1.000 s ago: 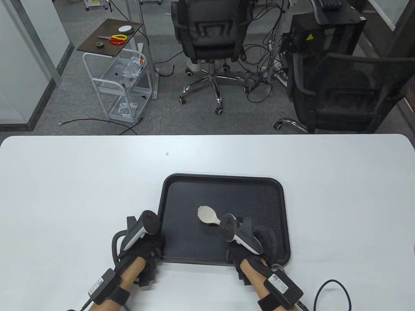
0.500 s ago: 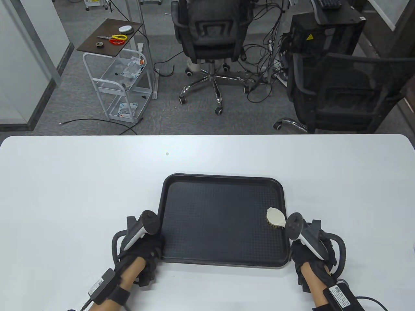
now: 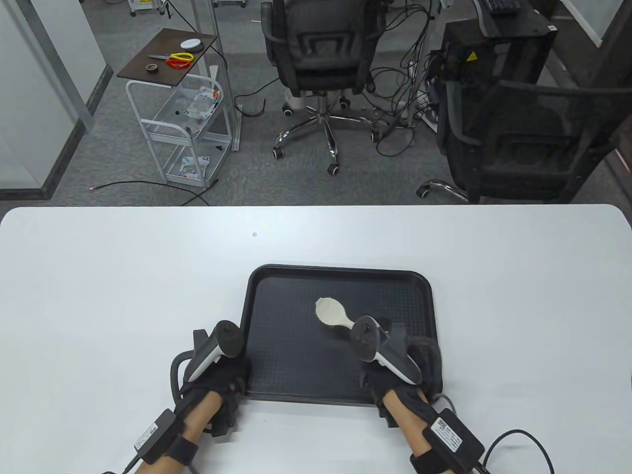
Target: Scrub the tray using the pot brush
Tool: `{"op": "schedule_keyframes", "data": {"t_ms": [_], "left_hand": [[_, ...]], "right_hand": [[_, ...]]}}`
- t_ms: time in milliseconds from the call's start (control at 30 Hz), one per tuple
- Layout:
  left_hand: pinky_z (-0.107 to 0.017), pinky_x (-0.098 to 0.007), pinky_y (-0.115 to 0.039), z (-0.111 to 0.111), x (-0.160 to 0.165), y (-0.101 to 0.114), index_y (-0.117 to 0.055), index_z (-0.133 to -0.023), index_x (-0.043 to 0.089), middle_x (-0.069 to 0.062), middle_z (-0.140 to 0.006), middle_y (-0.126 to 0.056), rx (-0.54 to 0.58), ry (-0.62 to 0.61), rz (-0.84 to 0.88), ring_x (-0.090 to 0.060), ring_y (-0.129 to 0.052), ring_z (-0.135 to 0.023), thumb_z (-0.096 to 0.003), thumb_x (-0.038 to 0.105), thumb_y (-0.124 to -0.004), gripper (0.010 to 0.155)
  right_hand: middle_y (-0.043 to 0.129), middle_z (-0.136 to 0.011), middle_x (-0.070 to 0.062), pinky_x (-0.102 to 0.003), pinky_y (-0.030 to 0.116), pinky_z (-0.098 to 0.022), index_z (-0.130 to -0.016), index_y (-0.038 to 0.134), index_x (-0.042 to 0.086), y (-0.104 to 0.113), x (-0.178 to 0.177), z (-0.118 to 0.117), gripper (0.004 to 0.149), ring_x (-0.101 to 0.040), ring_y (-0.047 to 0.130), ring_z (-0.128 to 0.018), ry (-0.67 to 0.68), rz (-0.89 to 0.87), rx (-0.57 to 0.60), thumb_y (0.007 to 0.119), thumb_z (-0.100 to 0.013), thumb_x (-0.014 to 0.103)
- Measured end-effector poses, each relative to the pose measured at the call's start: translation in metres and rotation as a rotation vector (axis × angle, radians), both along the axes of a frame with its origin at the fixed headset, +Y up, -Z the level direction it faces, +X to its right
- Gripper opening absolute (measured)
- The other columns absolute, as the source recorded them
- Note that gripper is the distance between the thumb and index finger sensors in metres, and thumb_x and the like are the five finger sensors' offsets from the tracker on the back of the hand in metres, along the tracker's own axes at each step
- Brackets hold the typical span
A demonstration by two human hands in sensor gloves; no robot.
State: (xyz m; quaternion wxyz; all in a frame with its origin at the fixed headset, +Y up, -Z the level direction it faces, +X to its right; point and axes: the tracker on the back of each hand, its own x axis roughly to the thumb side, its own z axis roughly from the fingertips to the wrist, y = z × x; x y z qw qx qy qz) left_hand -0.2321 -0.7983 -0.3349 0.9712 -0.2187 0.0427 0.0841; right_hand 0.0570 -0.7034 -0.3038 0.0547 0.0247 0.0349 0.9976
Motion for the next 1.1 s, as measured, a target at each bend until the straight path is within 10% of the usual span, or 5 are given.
{"op": "schedule_keyframes", "data": {"t_ms": [533,1100], "left_hand": [[-0.062,-0.048,-0.066,0.0,0.0,0.0,-0.043,-0.104,0.014,0.002,-0.044,-0.091,0.0,-0.001,0.0,-0.02,-0.091,-0.038,-0.0447,0.05,-0.075,0.076],[-0.062,-0.047,-0.066,0.0,0.0,0.0,-0.044,-0.104,0.014,0.002,-0.044,-0.091,0.001,0.001,-0.001,-0.02,-0.091,-0.039,-0.0447,0.05,-0.075,0.076]], "right_hand": [[0.074,-0.097,-0.008,-0.044,0.081,-0.048,-0.101,0.065,0.029,-0.046,-0.084,0.014,0.054,-0.024,0.089,-0.07,0.18,0.041,-0.006,0.076,-0.048,0.027],[0.076,-0.095,-0.01,-0.048,0.081,-0.048,-0.099,0.067,0.031,-0.047,0.083,0.035,0.053,-0.027,0.09,-0.069,-0.086,0.022,-0.103,0.078,-0.048,0.026]]}}
